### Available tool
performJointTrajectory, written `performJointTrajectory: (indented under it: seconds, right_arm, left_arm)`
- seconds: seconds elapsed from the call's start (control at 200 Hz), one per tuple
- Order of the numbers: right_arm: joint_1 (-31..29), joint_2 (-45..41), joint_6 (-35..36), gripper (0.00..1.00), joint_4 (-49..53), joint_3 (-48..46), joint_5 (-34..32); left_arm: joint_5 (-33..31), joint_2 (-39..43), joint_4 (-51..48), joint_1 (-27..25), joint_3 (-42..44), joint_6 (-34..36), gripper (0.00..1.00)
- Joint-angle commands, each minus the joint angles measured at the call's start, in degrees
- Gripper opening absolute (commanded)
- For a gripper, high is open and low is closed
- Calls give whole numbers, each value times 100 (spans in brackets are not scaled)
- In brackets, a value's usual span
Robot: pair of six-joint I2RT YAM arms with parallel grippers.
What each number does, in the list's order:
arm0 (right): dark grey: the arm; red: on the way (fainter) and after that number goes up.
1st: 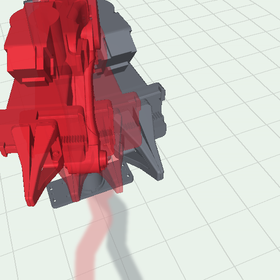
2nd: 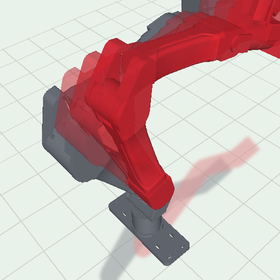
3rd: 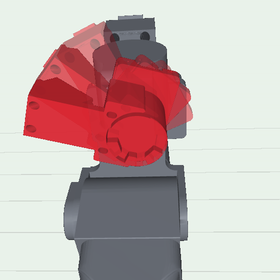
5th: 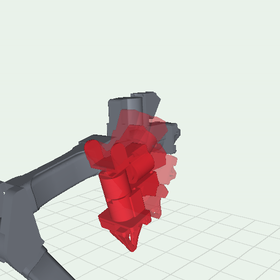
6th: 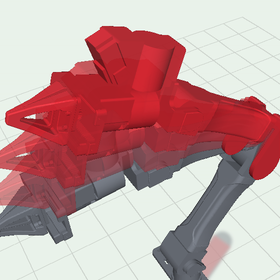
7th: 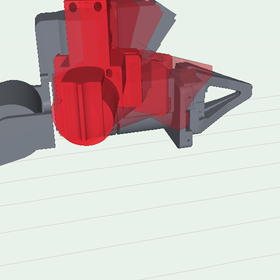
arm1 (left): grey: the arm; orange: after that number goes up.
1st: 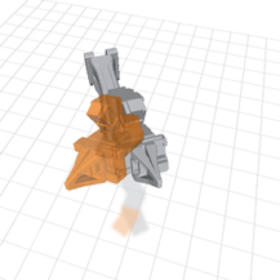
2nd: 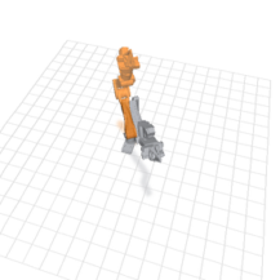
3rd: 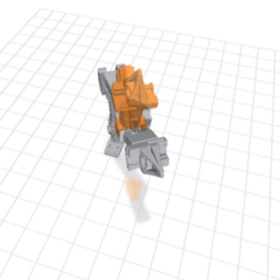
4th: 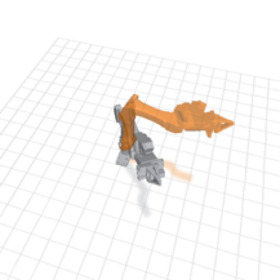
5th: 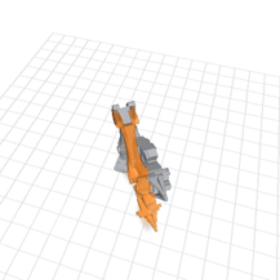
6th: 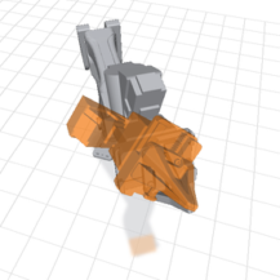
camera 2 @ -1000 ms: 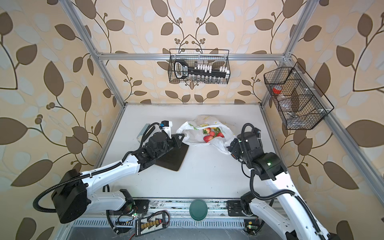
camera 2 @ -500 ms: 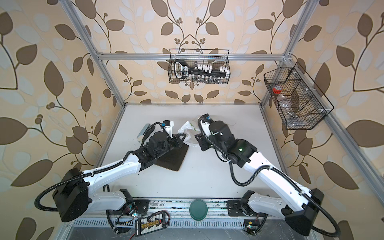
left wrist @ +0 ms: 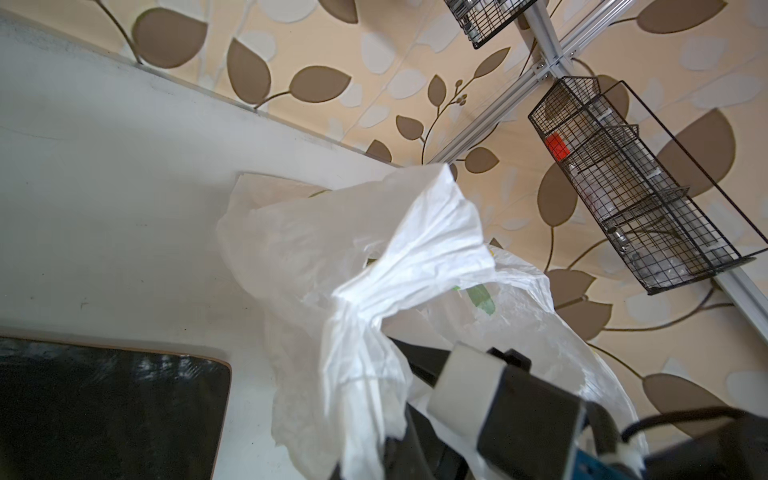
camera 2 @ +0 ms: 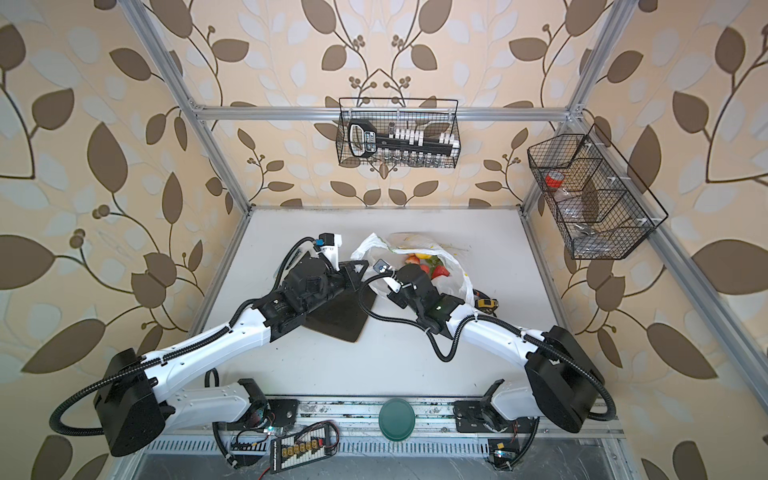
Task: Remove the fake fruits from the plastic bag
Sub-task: 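Reach the right gripper down into the bag opening toward the fruits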
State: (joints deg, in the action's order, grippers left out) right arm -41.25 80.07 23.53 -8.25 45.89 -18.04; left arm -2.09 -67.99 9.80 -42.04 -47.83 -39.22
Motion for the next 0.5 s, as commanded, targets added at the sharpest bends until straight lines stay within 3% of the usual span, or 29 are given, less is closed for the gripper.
performJointTrajectory:
  seconds: [0.0,0.16,0.25,0.375,0.495]
  right_arm:
    - [136,308,841,24,-490,22,-195]
    - [385,723,955,25,-493,-88,-308]
    - [509,857,464,30,-207,32,-315]
    - [723,1086,-1303,47,804,544,-342]
    - [880,1357,-3296,57,1666,954,-348]
  left_arm:
    - [-183,261,-137,-6,-214,187,0]
    - [-284,464,-169,-6,-135,213,0]
    - [-271,559,-289,-6,-122,284,0]
    - [-207,726,-438,-10,-6,320,0]
    - [-41,894,-526,-15,178,328,0]
